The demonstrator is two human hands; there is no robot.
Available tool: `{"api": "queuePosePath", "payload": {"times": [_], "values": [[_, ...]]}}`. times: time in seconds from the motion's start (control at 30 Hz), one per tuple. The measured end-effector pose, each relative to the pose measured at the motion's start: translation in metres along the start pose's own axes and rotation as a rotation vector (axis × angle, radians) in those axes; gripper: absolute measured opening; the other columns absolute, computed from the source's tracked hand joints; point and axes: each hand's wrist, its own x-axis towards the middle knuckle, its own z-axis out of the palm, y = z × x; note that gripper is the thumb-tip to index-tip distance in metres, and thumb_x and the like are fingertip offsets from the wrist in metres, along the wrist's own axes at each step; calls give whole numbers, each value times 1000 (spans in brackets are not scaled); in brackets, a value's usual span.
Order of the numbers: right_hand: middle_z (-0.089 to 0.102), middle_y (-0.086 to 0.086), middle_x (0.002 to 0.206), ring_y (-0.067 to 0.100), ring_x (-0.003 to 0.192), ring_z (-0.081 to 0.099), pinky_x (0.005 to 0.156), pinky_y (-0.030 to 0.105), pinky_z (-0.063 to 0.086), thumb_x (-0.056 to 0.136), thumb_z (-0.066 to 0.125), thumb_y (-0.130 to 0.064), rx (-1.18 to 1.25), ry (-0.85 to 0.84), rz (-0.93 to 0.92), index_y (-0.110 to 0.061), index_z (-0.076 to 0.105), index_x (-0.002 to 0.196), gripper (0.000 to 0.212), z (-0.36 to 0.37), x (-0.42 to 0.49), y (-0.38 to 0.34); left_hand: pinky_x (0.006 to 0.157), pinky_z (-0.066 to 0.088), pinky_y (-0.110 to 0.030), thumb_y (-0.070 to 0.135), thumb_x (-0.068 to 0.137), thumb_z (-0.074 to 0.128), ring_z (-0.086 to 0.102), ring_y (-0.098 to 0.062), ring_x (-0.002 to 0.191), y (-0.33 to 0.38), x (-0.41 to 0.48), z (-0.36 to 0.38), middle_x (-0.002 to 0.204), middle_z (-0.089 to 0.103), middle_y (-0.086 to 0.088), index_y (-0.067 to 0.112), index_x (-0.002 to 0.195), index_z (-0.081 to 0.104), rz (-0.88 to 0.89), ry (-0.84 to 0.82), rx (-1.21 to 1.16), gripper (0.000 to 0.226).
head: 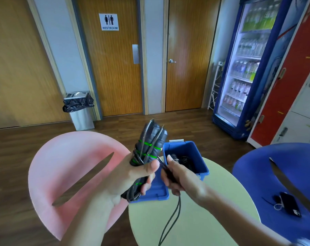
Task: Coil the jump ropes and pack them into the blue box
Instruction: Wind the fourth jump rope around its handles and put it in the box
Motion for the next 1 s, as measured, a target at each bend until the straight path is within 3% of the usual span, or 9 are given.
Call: {"api": "queuePosePath", "payload": {"times": [0.07,0.17,0.37,0.5,0.67,0.73,0.8,0.9,1.0], "values": [[28,-4,42,14,39,40,59,28,44,91,22,-65,-18,-28,2,-20,47,53,64,2,-6,7,44,39,-26,61,38,89,43,-20,40,-3,1,-2,58,48,-11,5,106,57,-34,48,-43,94],[33,-2,43,18,42,51,77,37,49,84,22,-74,-62,-98,49,-19,48,54,68,7,-18,17,45,40,-26,61,33,91,44,-19,40,-5,0,-11,60,48,-10,5,104,54,-64,78,-102,98],[38,-5,45,14,45,43,62,31,41,84,23,-77,-256,194,154,-17,47,56,70,11,-50,28,47,40,-26,73,21,85,44,-19,43,-9,-5,-39,60,50,-7,6,101,50,-213,210,47,110],[51,4,60,19,60,48,58,32,40,82,12,-74,-907,367,-159,-15,48,71,69,5,-65,-15,48,42,-26,81,19,78,47,-19,45,-10,-5,-43,56,53,-1,8,82,52,-327,164,398,99],[40,-5,56,16,58,41,52,35,37,93,42,-48,-1230,68,-592,-23,40,60,41,2,-38,-97,84,46,-24,80,35,71,58,-4,93,-7,4,-29,87,59,17,34,100,58,-293,-50,907,80],[52,-5,60,15,59,45,57,31,40,92,53,-38,-1203,-73,-600,-20,54,63,34,4,-18,-118,91,41,-16,83,41,69,50,13,102,-1,4,-21,98,55,34,53,106,50,-210,-111,933,74],[60,-1,63,11,58,50,58,21,37,91,59,-33,-1065,-244,-525,-16,63,70,28,1,0,-129,86,48,-24,83,49,63,53,5,95,2,0,-15,98,55,27,58,102,46,-80,-134,923,61],[55,22,68,30,60,43,59,34,35,85,70,-29,-745,-365,-382,-17,57,83,18,-6,22,-123,69,49,-25,77,60,56,57,-6,79,9,-10,-8,90,62,2,41,76,57,62,-180,843,39],[45,17,61,25,54,35,49,39,27,86,65,-31,-551,-367,-292,-21,50,81,19,-7,32,-105,60,42,-19,66,66,57,52,-4,61,13,-17,-8,70,53,10,30,69,58,70,-161,635,36]]}}
